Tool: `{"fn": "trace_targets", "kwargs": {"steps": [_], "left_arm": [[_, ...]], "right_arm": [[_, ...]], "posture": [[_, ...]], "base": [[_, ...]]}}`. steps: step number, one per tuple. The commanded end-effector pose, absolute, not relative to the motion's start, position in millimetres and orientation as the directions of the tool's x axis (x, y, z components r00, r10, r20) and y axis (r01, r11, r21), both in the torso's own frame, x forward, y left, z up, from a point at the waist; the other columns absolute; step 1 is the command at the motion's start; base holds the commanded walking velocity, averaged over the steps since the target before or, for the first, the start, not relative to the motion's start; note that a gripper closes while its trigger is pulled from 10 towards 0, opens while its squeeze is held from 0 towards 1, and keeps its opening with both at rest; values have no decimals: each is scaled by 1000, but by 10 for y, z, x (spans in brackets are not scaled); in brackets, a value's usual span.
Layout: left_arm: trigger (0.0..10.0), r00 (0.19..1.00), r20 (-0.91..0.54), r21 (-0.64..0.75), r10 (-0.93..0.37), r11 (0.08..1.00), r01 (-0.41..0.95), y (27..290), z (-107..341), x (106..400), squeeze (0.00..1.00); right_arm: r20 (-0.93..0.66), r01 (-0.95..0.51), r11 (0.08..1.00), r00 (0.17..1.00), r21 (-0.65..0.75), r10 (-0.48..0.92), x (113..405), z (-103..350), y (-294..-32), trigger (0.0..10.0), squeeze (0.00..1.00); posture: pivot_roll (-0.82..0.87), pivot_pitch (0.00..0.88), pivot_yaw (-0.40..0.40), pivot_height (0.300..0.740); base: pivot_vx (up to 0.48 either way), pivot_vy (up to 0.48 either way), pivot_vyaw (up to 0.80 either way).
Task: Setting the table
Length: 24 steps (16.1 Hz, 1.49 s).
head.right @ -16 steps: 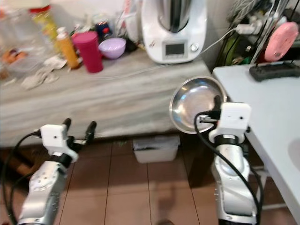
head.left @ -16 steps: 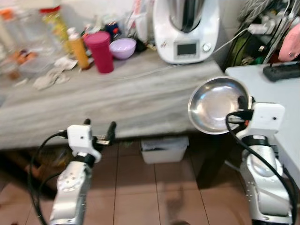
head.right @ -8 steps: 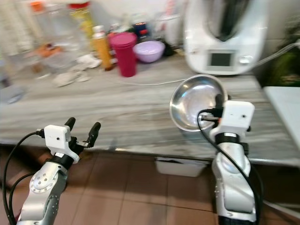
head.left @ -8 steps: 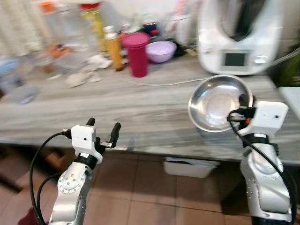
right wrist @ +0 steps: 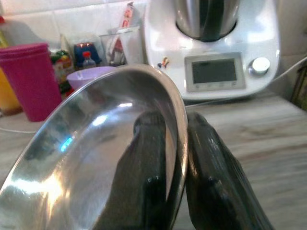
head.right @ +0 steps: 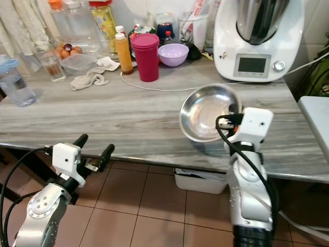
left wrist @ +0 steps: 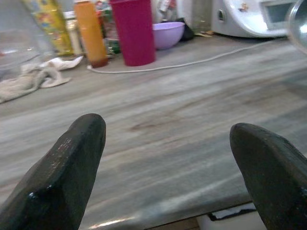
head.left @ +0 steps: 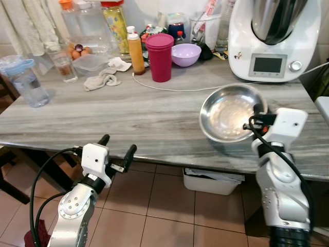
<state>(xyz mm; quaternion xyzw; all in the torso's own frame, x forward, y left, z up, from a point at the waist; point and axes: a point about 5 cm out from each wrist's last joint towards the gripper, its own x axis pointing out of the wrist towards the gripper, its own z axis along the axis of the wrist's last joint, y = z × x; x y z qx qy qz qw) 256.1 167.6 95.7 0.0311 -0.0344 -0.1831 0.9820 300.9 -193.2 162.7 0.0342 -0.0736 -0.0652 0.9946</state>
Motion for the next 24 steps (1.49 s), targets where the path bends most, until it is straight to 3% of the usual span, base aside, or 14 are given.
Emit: {"fn": "trace_targets", "kwargs": {"steps": [1,10,23,24], "left_arm": [[10000,921,31,101,-388,918,383,1698,916,2549,0],[10000,894,38,89,-446,893,441,1612,912,2572,0],[10000,855,62,87,-515,856,509,1499,916,2595,0],[10000,854,63,87,-516,856,510,1492,921,2593,0]], "right_arm": [[132,115,987,983,115,-130,3073,1642,-1888,10000,0],[48,23,964,998,263,-37,3369,1496,-1460,10000,0],[-63,32,937,998,349,-11,3498,1222,-1391,10000,0],[-64,26,936,998,351,-4,3496,1213,-1373,10000,39]], "posture": [[-223,93,88,740],[-220,79,85,740],[-218,56,80,740],[-217,57,80,740]], "base": [[0,0,0],[0,0,0],[0,0,0],[0,0,0]]}}
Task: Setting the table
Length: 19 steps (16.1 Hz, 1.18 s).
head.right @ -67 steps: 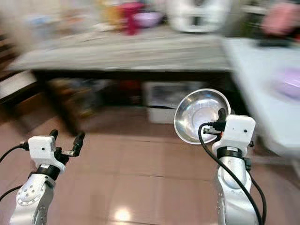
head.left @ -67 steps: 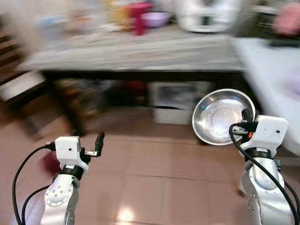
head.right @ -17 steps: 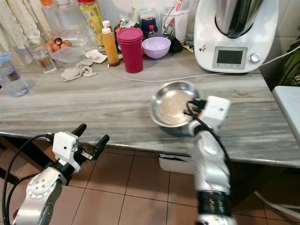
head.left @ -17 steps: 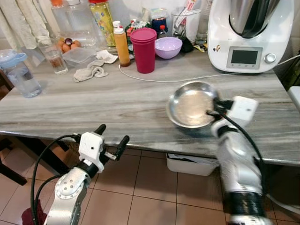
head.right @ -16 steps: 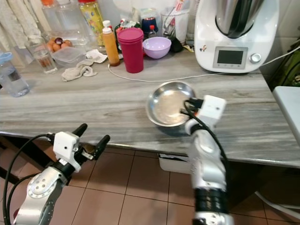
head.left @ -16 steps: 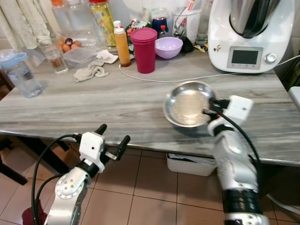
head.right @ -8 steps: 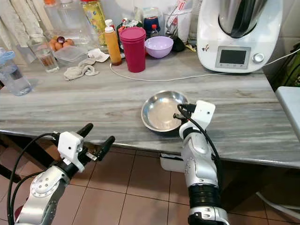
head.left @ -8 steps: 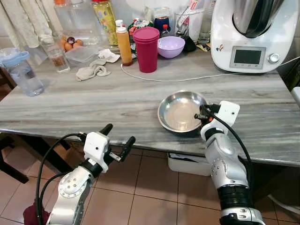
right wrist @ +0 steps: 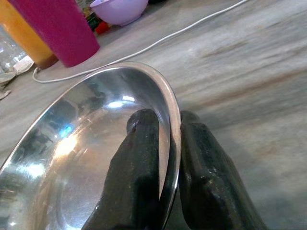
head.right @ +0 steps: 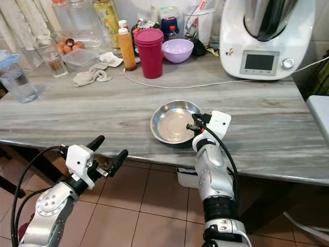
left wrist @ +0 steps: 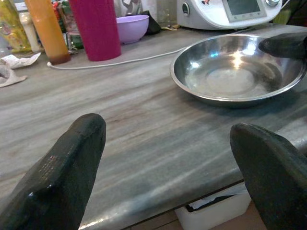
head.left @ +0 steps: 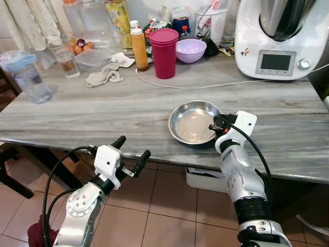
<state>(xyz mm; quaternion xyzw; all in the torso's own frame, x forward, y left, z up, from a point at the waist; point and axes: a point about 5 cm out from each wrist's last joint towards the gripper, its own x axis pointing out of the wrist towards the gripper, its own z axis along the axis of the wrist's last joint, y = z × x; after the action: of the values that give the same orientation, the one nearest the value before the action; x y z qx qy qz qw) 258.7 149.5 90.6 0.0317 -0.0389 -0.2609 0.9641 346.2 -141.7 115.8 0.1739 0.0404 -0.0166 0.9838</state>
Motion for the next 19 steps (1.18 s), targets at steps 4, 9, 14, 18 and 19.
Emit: {"fn": "trace_targets", "kwargs": {"steps": [4,9,14,18,19], "left_arm": [[10000,853,70,87,-517,855,511,1477,942,2589,0],[10000,822,81,53,-564,825,562,1423,960,2590,0],[10000,814,61,55,-578,816,575,1441,889,2581,0],[10000,821,56,64,-568,823,565,1461,854,2583,0],[10000,832,65,73,-551,834,547,1470,868,2590,0]], "right_arm": [[-79,17,934,997,356,12,3474,1145,-1339,10000,1000],[-61,40,946,998,322,-21,3480,1167,-1422,10000,1000],[5,83,970,996,228,-87,3458,1254,-1573,10000,1000],[107,92,984,988,152,-109,3417,1464,-1677,10000,1000],[149,89,988,983,124,-107,3382,1555,-1705,10000,1000]], "posture": [[-216,58,81,740],[-222,60,82,740],[-226,62,75,740],[-218,71,66,740],[-217,72,65,740]], "base": [[0,0,0],[0,0,0],[0,0,0],[0,0,0],[0,0,0]]}}
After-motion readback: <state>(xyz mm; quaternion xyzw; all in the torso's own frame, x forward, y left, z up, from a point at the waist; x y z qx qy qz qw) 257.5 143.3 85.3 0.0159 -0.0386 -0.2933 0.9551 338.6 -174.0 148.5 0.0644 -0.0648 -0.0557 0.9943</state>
